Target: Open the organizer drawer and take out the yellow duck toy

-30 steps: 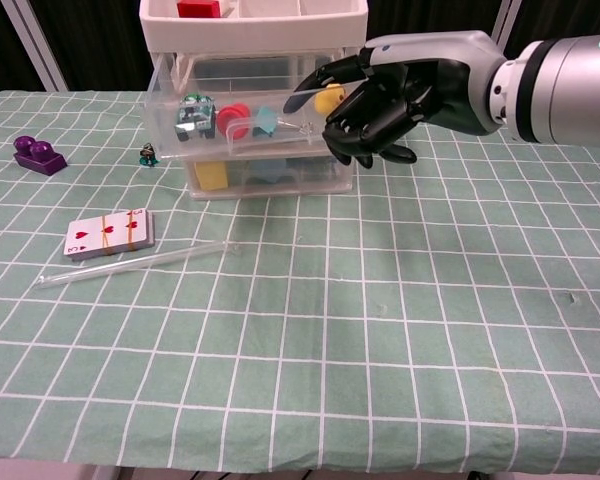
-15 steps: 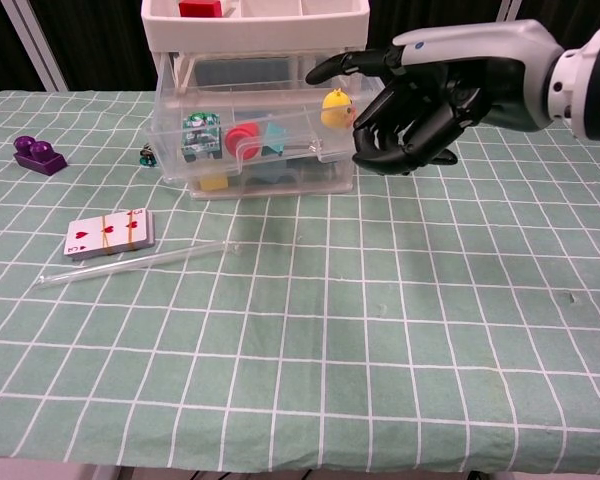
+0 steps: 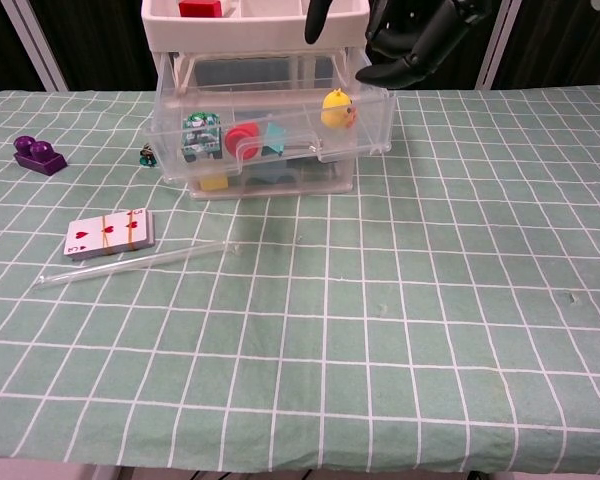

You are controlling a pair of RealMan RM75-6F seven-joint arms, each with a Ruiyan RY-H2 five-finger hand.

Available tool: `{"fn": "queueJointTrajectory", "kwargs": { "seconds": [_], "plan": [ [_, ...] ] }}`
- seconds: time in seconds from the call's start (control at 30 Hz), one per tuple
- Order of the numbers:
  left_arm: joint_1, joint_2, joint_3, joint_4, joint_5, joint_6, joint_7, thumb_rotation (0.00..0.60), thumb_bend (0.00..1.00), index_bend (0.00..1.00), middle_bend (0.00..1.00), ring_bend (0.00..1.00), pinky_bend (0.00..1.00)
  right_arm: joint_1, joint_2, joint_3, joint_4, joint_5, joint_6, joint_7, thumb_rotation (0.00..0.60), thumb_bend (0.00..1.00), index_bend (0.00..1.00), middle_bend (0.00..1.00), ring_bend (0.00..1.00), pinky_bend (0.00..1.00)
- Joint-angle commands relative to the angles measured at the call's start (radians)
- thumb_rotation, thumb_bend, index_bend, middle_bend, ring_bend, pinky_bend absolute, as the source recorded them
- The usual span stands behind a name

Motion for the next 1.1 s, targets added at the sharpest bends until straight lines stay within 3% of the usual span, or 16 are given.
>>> {"fn": "queueJointTrajectory", "kwargs": {
  "seconds": [0.03,0.17,0.47,1.1],
  "plan": [
    [0.004,0.0,0.002,0.001,-0.001,0.003,-0.001,0.6,0.09,0.24,0.18,0.13,0.18,0.212,-0.099,-0.015,0.052,0.299,0.106,-0.374,0.6,0.25,0.33,0.85,0.89,1.0],
    [0.012,-0.001,0.004,0.007,-0.007,0.006,-0.008,0.6,0.09,0.24,0.18,0.13,0.18,0.31,-0.168,-0.035,0.098,0.444,0.169,-0.526,0.6,0.2,0.34,0.87,0.9,1.0],
    [0.013,-0.01,0.004,0.025,-0.006,0.002,-0.023,0.6,0.09,0.24,0.18,0.13,0.18,0.448,-0.254,-0.058,0.176,0.654,0.234,-0.711,0.6,0.14,0.38,0.88,0.92,1.0],
    [0.007,-0.021,-0.004,0.06,-0.013,-0.01,-0.053,0.6,0.09,0.24,0.18,0.13,0.18,0.574,-0.256,-0.079,0.168,0.91,0.277,-0.881,0.6,0.14,0.39,0.89,0.92,1.0]
  ]
}}
